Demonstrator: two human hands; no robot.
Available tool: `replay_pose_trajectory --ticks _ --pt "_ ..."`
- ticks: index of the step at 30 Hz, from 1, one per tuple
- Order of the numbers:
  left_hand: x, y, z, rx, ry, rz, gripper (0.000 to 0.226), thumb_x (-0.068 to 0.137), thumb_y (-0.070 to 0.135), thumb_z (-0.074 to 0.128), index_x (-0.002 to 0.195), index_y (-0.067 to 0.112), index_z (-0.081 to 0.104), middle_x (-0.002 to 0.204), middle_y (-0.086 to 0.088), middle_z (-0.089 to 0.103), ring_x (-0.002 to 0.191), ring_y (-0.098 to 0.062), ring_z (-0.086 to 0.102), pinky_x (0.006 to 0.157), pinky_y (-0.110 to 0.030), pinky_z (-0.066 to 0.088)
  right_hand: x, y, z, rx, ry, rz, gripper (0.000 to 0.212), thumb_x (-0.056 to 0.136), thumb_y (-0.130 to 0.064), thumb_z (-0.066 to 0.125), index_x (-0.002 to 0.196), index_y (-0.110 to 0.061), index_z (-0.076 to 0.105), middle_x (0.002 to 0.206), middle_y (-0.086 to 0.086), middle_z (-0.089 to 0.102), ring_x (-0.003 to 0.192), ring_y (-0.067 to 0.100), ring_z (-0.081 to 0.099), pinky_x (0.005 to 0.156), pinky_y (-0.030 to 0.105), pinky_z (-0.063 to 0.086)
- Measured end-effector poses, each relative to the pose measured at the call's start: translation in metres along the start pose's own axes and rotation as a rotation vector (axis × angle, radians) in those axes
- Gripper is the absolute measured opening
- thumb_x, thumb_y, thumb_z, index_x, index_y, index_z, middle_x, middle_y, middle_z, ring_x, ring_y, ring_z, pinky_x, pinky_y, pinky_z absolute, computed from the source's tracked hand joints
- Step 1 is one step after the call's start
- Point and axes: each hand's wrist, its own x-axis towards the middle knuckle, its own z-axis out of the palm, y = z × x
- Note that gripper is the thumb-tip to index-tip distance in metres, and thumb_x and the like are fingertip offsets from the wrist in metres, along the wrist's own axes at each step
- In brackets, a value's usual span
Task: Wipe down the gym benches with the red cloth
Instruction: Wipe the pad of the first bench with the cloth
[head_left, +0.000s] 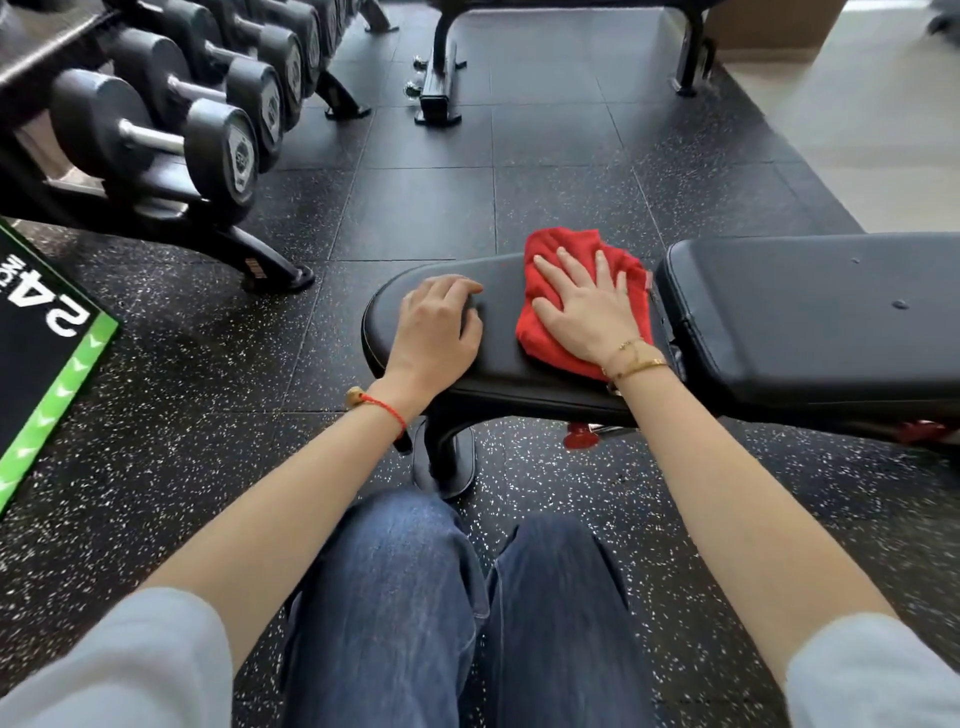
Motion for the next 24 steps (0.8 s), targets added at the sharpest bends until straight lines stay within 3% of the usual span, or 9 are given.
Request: replay_pose_trajectory --ticks 4,9,17,24 --pt "-0.003 -0.003 0.007 0.019 0.019 -0.011 0.029 0.088 0.017 0.055 0.116 0.015 0.063 0.123 -0.003 0.062 0.121 -0.026 0.051 0.106 -0.041 0.035 -0.013 0.0 0.002 0.018 0.009 -0.111 0.057 0.097 -0.042 0.039 0.151 -0.034 0.023 0.162 -0.003 0.014 0.149 0.031 0.002 0.122 0.043 0.001" --pt "-0.002 -0.004 0.006 0.026 0.035 -0.019 0.029 0.087 0.02 0.055 0.115 0.018 0.063 0.122 0.001 0.062 0.118 -0.023 0.052 0.105 -0.041 0.035 -0.049 0.025 0.004 0.095 0.132 -0.275 0.053 0.095 -0.027 0.046 0.147 -0.024 0.036 0.158 0.0 0.027 0.147 0.021 0.016 0.122 0.028 -0.001" --pt "-0.002 -0.003 0.005 0.003 0.044 -0.011 0.029 0.086 0.02 0.055 0.114 0.018 0.064 0.121 0.003 0.063 0.118 -0.022 0.052 0.106 -0.045 0.036 -0.017 0.029 -0.007 0.11 0.046 -0.046 0.059 0.095 -0.039 0.047 0.15 -0.027 0.029 0.161 -0.001 0.017 0.149 0.034 0.0 0.122 0.043 0.0" --pt "-0.003 -0.005 0.007 0.032 0.058 0.0 0.029 0.086 0.02 0.055 0.113 0.019 0.063 0.12 0.003 0.063 0.117 -0.022 0.052 0.103 -0.041 0.035 -0.03 0.015 -0.005 0.08 0.158 -0.238 0.052 0.092 -0.008 0.044 0.143 -0.001 0.038 0.152 0.016 0.035 0.145 0.027 0.025 0.122 0.033 0.002"
